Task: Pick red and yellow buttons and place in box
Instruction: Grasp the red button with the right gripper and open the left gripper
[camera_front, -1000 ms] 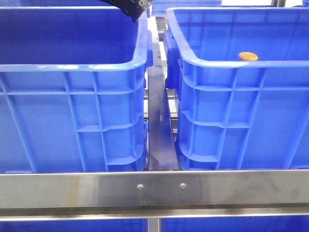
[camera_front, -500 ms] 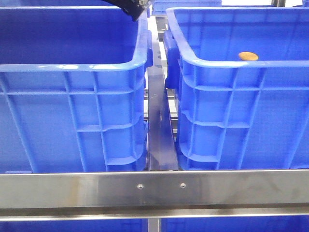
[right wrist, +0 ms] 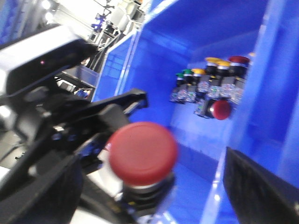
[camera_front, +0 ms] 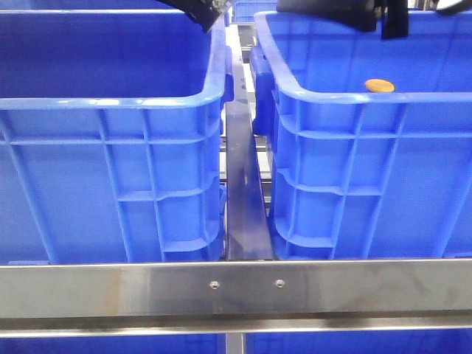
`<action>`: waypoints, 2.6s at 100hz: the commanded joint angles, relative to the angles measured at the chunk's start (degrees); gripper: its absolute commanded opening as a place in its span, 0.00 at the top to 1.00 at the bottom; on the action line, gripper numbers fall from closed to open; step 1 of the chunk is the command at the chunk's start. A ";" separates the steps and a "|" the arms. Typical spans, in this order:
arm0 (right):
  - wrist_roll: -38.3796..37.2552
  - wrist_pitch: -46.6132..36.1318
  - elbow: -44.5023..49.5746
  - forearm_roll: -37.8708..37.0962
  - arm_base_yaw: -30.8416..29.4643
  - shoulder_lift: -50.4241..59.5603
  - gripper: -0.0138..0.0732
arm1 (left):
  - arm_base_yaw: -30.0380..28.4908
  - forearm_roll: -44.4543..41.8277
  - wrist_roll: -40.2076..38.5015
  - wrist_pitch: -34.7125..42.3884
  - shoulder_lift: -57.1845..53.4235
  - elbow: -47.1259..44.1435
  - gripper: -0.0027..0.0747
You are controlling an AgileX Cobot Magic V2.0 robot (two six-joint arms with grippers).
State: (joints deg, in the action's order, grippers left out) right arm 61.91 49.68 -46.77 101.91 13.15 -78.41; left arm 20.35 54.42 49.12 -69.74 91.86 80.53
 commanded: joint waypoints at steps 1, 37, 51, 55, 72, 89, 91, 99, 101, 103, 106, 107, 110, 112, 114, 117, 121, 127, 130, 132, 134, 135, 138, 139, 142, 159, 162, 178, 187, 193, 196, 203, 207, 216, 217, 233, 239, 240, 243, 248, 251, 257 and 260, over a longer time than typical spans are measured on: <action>0.20 2.30 -1.83 7.97 0.13 0.51 0.12 | 0.56 4.63 -0.05 -2.67 -2.84 1.67 0.86; 0.20 2.70 -6.41 8.01 0.25 -0.40 0.12 | 0.56 4.63 -0.05 -2.67 -2.84 1.67 0.86; 0.14 3.93 -6.33 8.01 0.31 -1.05 0.12 | 0.56 4.63 -0.05 -2.67 -2.84 1.67 0.86; 0.14 4.58 -6.33 8.01 0.31 -1.28 0.12 | 0.56 4.63 -0.05 -2.67 -2.84 1.67 0.86; 0.14 6.54 -6.33 8.01 0.31 -1.34 0.12 | 0.56 4.63 -0.05 -2.67 -2.84 1.67 0.86; 0.14 7.55 -6.33 7.90 0.31 -1.34 0.12 | 0.56 4.63 -0.05 -2.67 -2.84 1.67 0.86; 0.14 7.62 -6.33 7.90 0.31 -1.34 0.12 | 0.56 4.63 -0.05 -2.67 -2.84 1.67 0.86; 0.14 7.68 -6.33 7.90 0.31 -1.34 0.14 | 0.56 4.63 -0.05 -2.67 -2.84 1.67 0.86; 0.14 7.68 -6.33 7.90 0.31 -1.34 0.16 | 0.56 4.63 -0.05 -2.67 -2.84 1.67 0.86; 0.14 7.68 -6.33 7.90 0.31 -1.34 0.18 | 0.56 4.63 -0.05 -2.67 -2.84 1.67 0.86; 0.14 7.74 -6.33 7.90 0.31 -1.34 0.22 | 0.56 4.63 -0.05 -2.67 -2.84 1.67 0.86; 0.14 7.74 -6.33 7.90 0.31 -1.34 0.23 | 0.56 4.63 -0.05 -2.67 -2.84 1.67 0.86; 0.14 7.81 -6.33 7.90 0.31 -1.34 0.29 | 0.56 4.63 -0.05 -2.67 -2.84 1.67 0.86; 0.14 7.81 -6.33 7.90 0.31 -1.34 0.32 | 0.56 4.63 -0.05 -2.67 -2.84 1.67 0.86; 0.14 7.86 -6.33 7.90 0.31 -1.34 0.36 | 0.56 4.63 -0.05 -2.67 -2.84 1.67 0.86; 0.14 7.86 -6.33 7.90 0.31 -1.34 0.42 | 0.56 4.63 -0.05 -2.63 -2.84 1.67 0.86; 0.14 8.00 -6.33 7.90 0.31 -1.34 0.47 | 0.56 4.63 -0.05 -2.54 -2.84 1.67 0.86; 0.14 8.54 -6.33 7.90 0.31 -1.34 0.52 | 0.56 4.63 -0.05 -2.42 -2.84 1.67 0.86; 0.14 8.83 -6.33 7.90 0.31 -1.34 0.54 | 0.56 4.63 -0.05 -2.31 -2.84 1.67 0.86; 0.14 8.97 -6.33 7.90 0.31 -1.34 0.54 | 0.56 4.63 -0.05 -2.09 -2.84 1.67 0.86; 0.14 9.20 -6.33 7.90 0.31 -1.34 0.54 | 0.56 4.63 -0.05 -1.92 -2.84 1.67 0.86; 0.14 9.21 -6.33 7.90 0.31 -1.34 0.54 | 0.56 4.63 -0.05 -1.91 -2.84 1.67 0.86; 0.14 9.35 -6.33 7.90 0.31 -1.34 0.54 | 0.56 4.63 -0.05 -1.63 -2.84 1.67 0.85; 0.14 9.35 -6.33 7.90 0.31 -1.34 0.54 | 0.56 4.63 -0.05 -1.49 -2.84 1.67 0.85; 0.14 9.35 -6.33 7.90 0.31 -1.34 0.54 | 0.56 4.63 -0.05 -1.37 -2.84 1.67 0.84; 0.14 9.22 -6.33 7.96 0.31 -1.34 0.54 | 0.56 4.63 -0.05 -1.32 -2.84 1.67 0.56; 0.14 9.16 -6.33 7.96 0.31 -1.34 0.54 | 0.56 4.63 -0.05 -1.32 -2.84 1.67 0.46; 0.14 8.30 -6.33 7.96 0.25 -1.34 0.54 | 0.56 4.53 -0.05 -1.21 -2.84 1.67 0.08; 0.14 7.69 -6.33 7.96 -0.07 -1.34 0.54 | 0.56 4.53 -0.05 -1.32 -2.84 1.67 0.07; 0.14 7.94 -6.33 7.96 -0.93 -1.34 0.54 | 0.56 4.53 -0.05 -1.41 -2.84 1.67 0.07; 0.14 8.29 -6.33 7.96 -1.51 -1.34 0.54 | 0.56 4.53 -0.05 -1.41 -2.84 1.74 0.07; 0.14 9.27 -6.33 7.82 -3.59 -1.34 0.54 | 0.56 4.53 -0.05 -1.53 -2.84 1.86 0.07; 0.14 9.88 -6.33 7.52 -5.21 -1.34 0.54 | 0.44 4.53 -0.05 -2.01 -2.84 1.96 0.07; 0.14 11.92 -6.33 6.27 -9.19 -1.34 0.54 | 0.44 4.63 -0.05 -2.88 -2.84 2.35 0.07; 0.14 12.30 -6.33 6.17 -9.95 -1.34 0.54 | 0.44 4.63 -0.05 -2.88 -2.84 2.43 0.07; 0.14 15.51 -6.33 5.45 -19.25 -1.34 0.54 | 0.44 4.63 -0.05 -2.88 -2.84 2.82 0.07; 0.19 15.40 -6.33 5.45 -22.42 -1.34 0.54 | 0.44 4.63 -0.05 -2.88 -2.84 2.82 0.07; 0.24 15.32 -6.33 5.39 -23.16 -1.34 0.54 | 0.44 4.63 -0.05 -2.88 -2.84 2.82 0.07; 0.58 15.17 -6.33 5.34 -24.59 -1.34 0.54 | 0.44 4.63 -0.05 -2.88 -2.84 2.82 0.07; 1.80 14.90 -6.33 5.32 -26.92 -1.34 0.54 | 0.44 4.63 -0.05 -2.88 -2.84 2.82 0.07; 2.77 14.49 -6.33 5.18 -28.11 -1.34 0.54 | 0.44 4.63 -0.05 -2.88 -2.84 2.82 0.07; 4.34 12.79 -6.33 4.56 -30.34 -1.34 0.54 | 0.44 4.63 -0.05 -2.88 -2.84 2.82 0.07; 4.92 11.59 -6.33 4.08 -31.10 -1.34 0.54 | 0.44 4.63 -0.05 -2.88 -2.84 2.82 0.07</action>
State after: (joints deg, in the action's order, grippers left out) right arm 63.92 60.73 -51.42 101.66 -15.30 -81.60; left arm 20.35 54.83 49.12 -70.02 91.46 81.60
